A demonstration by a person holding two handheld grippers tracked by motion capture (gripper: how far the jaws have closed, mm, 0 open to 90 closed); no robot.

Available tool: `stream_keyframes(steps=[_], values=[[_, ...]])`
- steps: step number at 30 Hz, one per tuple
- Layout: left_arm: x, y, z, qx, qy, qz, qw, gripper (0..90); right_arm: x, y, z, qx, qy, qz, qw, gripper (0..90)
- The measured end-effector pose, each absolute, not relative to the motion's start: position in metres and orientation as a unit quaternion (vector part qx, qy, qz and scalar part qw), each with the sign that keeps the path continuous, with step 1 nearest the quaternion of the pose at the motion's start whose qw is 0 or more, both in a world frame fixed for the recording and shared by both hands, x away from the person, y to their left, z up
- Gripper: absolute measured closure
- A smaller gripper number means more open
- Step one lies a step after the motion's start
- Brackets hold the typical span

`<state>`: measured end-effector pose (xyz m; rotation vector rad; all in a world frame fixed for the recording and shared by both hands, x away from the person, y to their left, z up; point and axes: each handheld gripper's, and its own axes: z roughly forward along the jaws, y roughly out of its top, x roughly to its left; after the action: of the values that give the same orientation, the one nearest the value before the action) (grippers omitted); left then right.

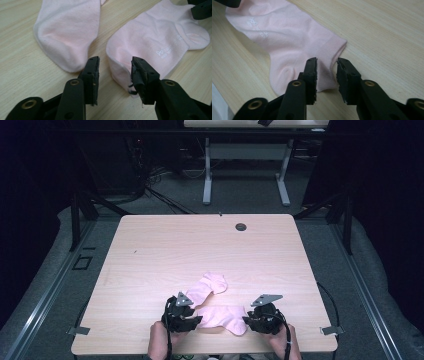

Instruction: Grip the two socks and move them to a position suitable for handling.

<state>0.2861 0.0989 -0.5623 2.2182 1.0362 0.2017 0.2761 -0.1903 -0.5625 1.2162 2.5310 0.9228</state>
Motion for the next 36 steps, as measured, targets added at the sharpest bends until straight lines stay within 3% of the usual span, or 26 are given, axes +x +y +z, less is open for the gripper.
stream_keyframes(steps=[5,22,24,30,32,36], values=[[0.288,0.100,-0.566,0.854,0.396,0.069,0.332,87.3,0.276,-0.190,-0.565,0.403,0.855,0.312,0.092,83.5],[0.245,0.115,-0.571,0.832,0.418,0.051,0.361,87.1,0.279,-0.200,-0.557,0.346,0.887,0.300,0.056,84.5],[0.244,0.116,-0.572,0.830,0.421,0.053,0.362,76.2,0.282,-0.199,-0.557,0.343,0.890,0.296,0.055,78.9],[0.251,0.133,-0.564,0.803,0.458,0.074,0.374,31.1,0.292,-0.205,-0.551,0.343,0.880,0.324,0.052,45.8],[0.256,0.138,-0.563,0.797,0.467,0.078,0.374,24.7,0.298,-0.205,-0.546,0.344,0.878,0.329,0.057,32.9],[0.267,0.143,-0.562,0.792,0.479,0.091,0.367,15.4,0.312,-0.204,-0.538,0.340,0.876,0.336,0.071,20.9]])
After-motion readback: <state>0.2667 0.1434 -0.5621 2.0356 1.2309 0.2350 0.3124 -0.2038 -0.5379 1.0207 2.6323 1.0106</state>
